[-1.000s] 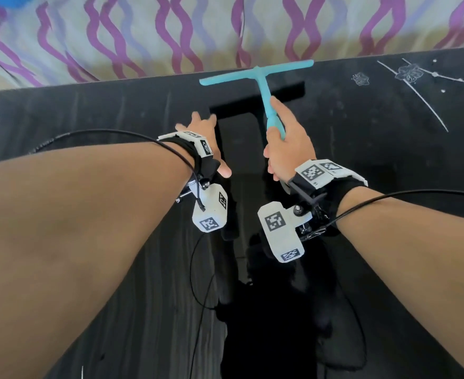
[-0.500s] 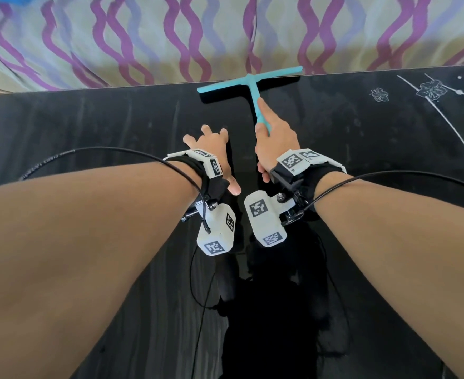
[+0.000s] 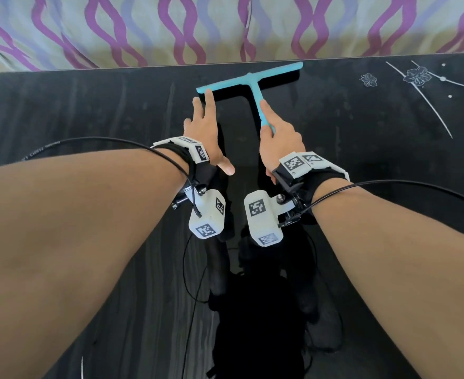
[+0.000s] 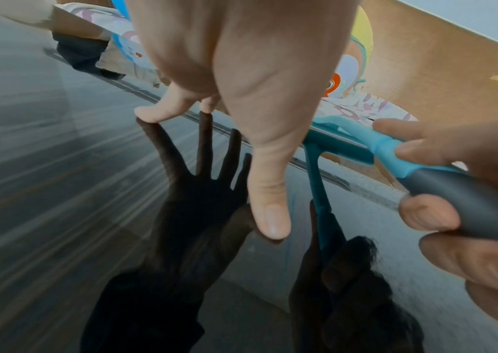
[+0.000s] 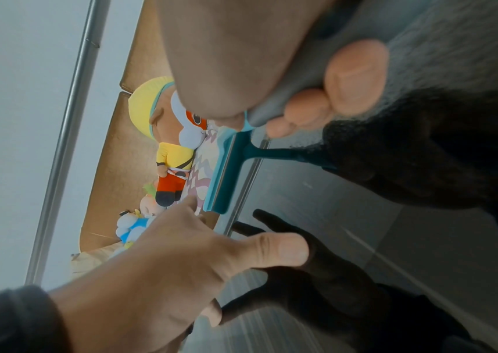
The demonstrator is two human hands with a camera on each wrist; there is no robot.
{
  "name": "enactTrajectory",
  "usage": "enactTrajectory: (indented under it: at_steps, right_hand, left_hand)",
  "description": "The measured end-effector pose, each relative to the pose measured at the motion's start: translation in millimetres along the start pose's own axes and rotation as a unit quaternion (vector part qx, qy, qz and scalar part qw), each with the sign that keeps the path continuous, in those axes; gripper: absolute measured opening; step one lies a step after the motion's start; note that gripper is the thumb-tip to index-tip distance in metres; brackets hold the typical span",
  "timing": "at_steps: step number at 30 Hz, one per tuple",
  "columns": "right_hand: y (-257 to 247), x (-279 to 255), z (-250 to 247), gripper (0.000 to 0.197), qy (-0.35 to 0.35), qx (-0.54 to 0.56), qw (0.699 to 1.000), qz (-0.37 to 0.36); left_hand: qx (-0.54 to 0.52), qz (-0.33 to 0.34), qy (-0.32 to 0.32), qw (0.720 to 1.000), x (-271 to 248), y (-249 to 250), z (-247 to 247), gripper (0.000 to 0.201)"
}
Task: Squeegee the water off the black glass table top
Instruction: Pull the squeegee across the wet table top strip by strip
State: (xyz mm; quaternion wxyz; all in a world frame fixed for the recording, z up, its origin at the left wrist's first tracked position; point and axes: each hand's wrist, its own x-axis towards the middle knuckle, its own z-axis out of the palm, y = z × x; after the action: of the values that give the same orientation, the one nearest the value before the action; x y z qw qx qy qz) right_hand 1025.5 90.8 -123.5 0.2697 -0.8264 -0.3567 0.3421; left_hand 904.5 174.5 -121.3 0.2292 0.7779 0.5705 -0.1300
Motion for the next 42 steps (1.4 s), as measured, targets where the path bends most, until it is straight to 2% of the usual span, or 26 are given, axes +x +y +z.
enactTrajectory:
  at_steps: [3, 7, 9, 12, 17, 20, 25, 31, 33, 36, 38, 42]
  right_hand:
    - [9, -24, 2, 0.051, 0.001, -0.001, 1.0, 0.004]
    - [24, -57, 9, 0.051, 0.011, -0.011, 1.0, 0.002]
    - [31, -70, 11, 0.052, 0.017, -0.014, 1.0, 0.0]
    - [39, -94, 13, 0.052, 0.009, -0.012, 1.0, 0.003]
    - [53, -143, 18, 0.052, 0.024, -0.01, 1.0, 0.015]
    - [61, -169, 22, 0.051, 0.024, -0.006, 0.999, 0.022]
    - [72, -208, 31, 0.052, 0.029, -0.013, 0.999, 0.037]
    - [78, -251, 40, 0.053, 0.029, -0.015, 0.998, 0.053]
    - [80, -270, 43, 0.053, 0.026, -0.013, 0.998, 0.06]
    - [84, -296, 46, 0.053, 0.025, -0.022, 0.997, 0.069]
    - [88, -312, 48, 0.053, 0.024, -0.025, 0.996, 0.077]
    - [99, -337, 50, 0.053, 0.027, -0.034, 0.996, 0.079]
  left_hand:
    - [-0.016, 0.037, 0.017, 0.999, -15, -11, 6, 0.144]
    - [-0.002, 0.023, 0.027, 0.999, -34, -15, 20, 0.124]
    - [0.007, 0.017, 0.027, 0.999, -46, -17, 29, 0.122]
    - [0.017, 0.027, 0.009, 0.999, -69, -21, 39, 0.133]
    - [0.086, 0.054, -0.064, 0.993, -121, -32, 53, 0.161]
    - [0.101, 0.051, -0.085, 0.99, -145, -41, 63, 0.17]
    - [0.117, 0.057, -0.062, 0.99, -179, -58, 86, 0.173]
    - [0.083, 0.048, -0.013, 0.995, -211, -62, 91, 0.16]
    - [0.076, 0.047, -0.03, 0.996, -227, -66, 95, 0.161]
    - [0.097, 0.044, -0.099, 0.989, -254, -79, 107, 0.17]
    - [0.122, 0.037, -0.124, 0.984, -275, -88, 118, 0.173]
    - [0.121, 0.037, -0.079, 0.989, -302, -99, 139, 0.169]
